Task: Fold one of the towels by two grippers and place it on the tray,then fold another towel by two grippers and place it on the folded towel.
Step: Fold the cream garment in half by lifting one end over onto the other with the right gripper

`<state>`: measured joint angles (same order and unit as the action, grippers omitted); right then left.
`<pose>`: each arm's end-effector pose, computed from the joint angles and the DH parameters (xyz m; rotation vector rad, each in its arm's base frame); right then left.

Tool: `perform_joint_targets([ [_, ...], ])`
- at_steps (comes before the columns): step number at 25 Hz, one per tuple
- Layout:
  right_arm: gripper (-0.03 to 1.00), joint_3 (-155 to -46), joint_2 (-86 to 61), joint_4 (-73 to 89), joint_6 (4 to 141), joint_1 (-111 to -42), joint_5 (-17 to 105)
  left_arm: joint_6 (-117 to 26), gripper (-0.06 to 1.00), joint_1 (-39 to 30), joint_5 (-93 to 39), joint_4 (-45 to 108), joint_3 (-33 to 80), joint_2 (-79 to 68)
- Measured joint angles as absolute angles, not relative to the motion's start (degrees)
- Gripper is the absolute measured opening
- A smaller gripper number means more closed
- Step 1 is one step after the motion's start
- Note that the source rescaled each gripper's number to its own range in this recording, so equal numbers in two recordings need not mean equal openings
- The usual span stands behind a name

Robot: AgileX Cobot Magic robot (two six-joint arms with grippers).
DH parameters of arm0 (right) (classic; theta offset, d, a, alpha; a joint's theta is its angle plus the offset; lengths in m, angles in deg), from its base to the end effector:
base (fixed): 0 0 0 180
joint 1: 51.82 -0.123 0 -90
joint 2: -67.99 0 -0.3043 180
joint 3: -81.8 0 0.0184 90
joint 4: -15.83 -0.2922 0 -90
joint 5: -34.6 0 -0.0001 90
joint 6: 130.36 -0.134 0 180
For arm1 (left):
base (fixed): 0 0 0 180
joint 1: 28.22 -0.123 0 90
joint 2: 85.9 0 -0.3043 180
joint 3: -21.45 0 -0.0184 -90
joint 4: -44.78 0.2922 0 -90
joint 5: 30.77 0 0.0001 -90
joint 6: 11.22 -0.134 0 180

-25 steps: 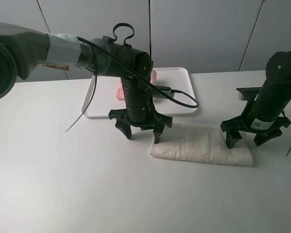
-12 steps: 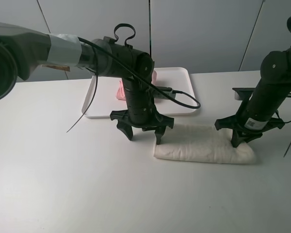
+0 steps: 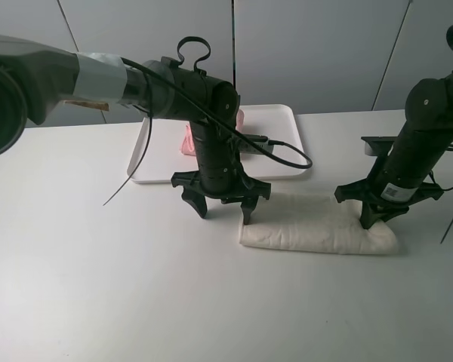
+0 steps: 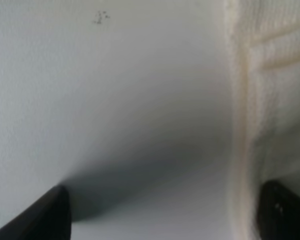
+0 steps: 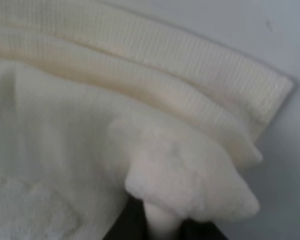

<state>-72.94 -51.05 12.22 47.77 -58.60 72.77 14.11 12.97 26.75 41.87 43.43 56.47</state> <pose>0.3245 0.0438 0.0287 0.0547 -3.0948 -0.0534 0.3779 -0.3384 0.0431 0.3912 3.1091 -0.0881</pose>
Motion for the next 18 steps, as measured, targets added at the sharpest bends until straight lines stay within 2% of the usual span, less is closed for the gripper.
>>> perform_joint_targets([
  [9, 0.07, -71.8, -44.3, 7.3, 53.0, -58.4, 77.0, 14.1, 0.96, 13.0, 26.7, 41.5, 43.5, 56.5],
  [18, 0.07, -71.7, -38.5, -6.3, 59.7, -58.2, 79.8, 14.1, 0.96, 13.0, 27.4, 42.1, 43.5, 56.5],
])
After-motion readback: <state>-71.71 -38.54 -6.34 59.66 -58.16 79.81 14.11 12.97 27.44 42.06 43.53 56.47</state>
